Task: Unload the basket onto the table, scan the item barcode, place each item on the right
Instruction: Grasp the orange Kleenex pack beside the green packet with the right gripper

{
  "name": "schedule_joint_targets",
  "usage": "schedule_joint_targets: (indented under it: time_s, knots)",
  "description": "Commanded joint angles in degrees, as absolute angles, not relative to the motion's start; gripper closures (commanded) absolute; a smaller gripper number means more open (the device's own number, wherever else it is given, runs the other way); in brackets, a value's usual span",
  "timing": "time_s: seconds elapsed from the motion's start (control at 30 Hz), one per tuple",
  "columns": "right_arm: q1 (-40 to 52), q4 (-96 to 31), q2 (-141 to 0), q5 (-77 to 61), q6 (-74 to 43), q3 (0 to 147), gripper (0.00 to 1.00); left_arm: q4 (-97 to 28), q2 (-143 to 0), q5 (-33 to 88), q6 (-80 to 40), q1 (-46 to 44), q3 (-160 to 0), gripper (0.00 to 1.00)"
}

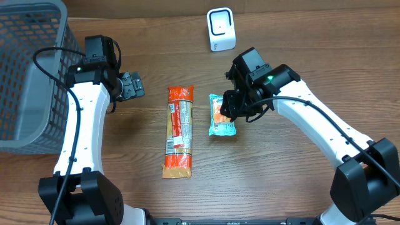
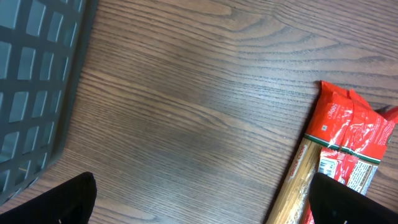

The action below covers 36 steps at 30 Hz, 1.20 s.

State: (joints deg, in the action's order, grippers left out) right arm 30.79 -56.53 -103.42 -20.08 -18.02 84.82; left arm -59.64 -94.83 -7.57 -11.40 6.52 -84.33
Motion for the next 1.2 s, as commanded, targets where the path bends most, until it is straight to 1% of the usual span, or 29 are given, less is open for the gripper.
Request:
schedule_joint_targets:
  time_s: [0.0,0.37,0.43,0.8,1.07,1.1,1.17]
  knots:
    - [30.79,-55.57,-103.33,-19.51,-18.31,83.99,0.62,-59.57,-94.87,-7.88,-10.87,6.72,-83.92,0.00]
    - [30.72,-53.98,-103.33,-19.51,-18.24,83.20,0.63,-59.57,-94.87,-7.88,-10.87,6.74,-83.94,0.00]
    - [30.46,-53.56,-103.31,-19.55,-18.26,83.22,0.67,-59.57,-94.87,-7.88,-10.90,6.72,-83.92,0.00]
    - [27.83,-54.06,-102.00,-19.55,-18.26,83.72,0.65,-59.57,-94.87,-7.88,-10.90,6.72,-83.92,0.00]
    - [28.88,-54.11,-102.02,-19.57,-18.22,83.68,0.65,-59.57,-94.87,-7.88,-10.90,6.72,-83.94,0.00]
    - [28.99,-54.11,-102.02,-19.57,-18.22,83.68,0.65,-59.57,-94.87,-7.88,-10.90,6.72,-83.94,0.00]
    - [29.26,-54.11,-102.02,-19.55,-18.22,83.68,0.69,-59.57,-94.87,-7.90,-10.87,6.72,-83.94,0.00]
